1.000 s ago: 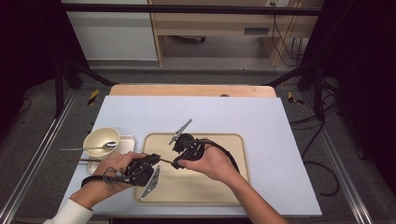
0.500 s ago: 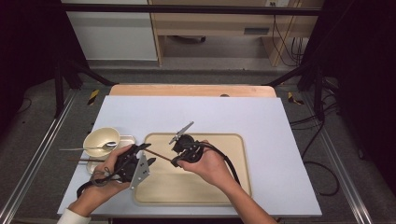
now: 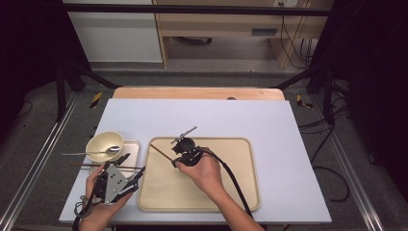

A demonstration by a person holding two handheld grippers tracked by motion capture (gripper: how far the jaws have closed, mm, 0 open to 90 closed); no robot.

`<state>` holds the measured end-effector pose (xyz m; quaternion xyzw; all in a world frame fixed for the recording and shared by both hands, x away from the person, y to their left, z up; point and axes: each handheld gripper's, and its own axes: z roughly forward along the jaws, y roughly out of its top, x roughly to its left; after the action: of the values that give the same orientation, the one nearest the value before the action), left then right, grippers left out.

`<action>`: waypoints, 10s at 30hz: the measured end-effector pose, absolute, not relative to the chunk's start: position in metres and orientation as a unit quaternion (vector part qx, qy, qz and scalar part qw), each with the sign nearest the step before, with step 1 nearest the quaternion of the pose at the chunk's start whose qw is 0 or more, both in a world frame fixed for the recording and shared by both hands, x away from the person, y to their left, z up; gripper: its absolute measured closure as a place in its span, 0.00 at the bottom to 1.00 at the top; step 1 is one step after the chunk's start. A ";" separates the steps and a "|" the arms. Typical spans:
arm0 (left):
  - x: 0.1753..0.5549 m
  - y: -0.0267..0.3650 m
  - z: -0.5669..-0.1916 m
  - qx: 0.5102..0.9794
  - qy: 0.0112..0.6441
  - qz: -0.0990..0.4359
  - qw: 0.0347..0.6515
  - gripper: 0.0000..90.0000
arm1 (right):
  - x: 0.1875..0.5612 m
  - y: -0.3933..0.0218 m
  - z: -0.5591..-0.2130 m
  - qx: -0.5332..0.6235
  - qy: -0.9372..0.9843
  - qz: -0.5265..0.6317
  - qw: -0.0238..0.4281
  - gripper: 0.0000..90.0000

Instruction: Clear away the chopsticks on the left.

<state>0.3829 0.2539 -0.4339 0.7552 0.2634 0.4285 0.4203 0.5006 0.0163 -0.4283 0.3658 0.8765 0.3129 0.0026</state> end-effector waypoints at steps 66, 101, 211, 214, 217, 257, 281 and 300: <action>0.373 0.273 -0.443 0.707 0.333 0.418 0.463 0.39 | 0.474 -0.056 -0.466 0.408 0.828 0.374 -0.085 1.00; 0.374 0.277 -0.442 0.699 0.341 0.419 0.469 0.39 | 0.448 -0.011 -0.482 0.379 0.832 0.375 -0.151 1.00; 0.377 0.319 -0.425 0.719 0.348 0.399 0.450 0.28 | 0.435 -0.194 -0.436 0.387 0.769 0.462 0.214 0.15; 0.374 0.329 -0.417 0.720 0.346 0.407 0.442 0.28 | 0.432 -0.203 -0.437 0.384 0.750 0.475 0.255 0.13; 0.373 0.340 -0.412 0.728 0.342 0.409 0.430 0.29 | 0.433 -0.208 -0.439 0.384 0.743 0.476 0.273 0.12; 0.438 0.412 -0.436 0.926 0.148 0.332 0.096 0.64 | 0.428 -0.216 -0.446 0.368 0.737 0.485 0.293 0.14; 0.442 0.408 -0.448 0.929 0.124 0.342 0.073 0.72 | 0.428 -0.215 -0.447 0.369 0.737 0.492 0.281 0.16; 0.448 0.404 -0.458 0.930 0.110 0.345 0.056 0.78 | 0.428 -0.213 -0.448 0.367 0.739 0.495 0.271 0.17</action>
<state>0.4475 0.4038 -0.4582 0.9304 0.1101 0.3451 0.0558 0.4283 -0.2134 -0.4481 0.3674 0.7394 0.4950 0.2707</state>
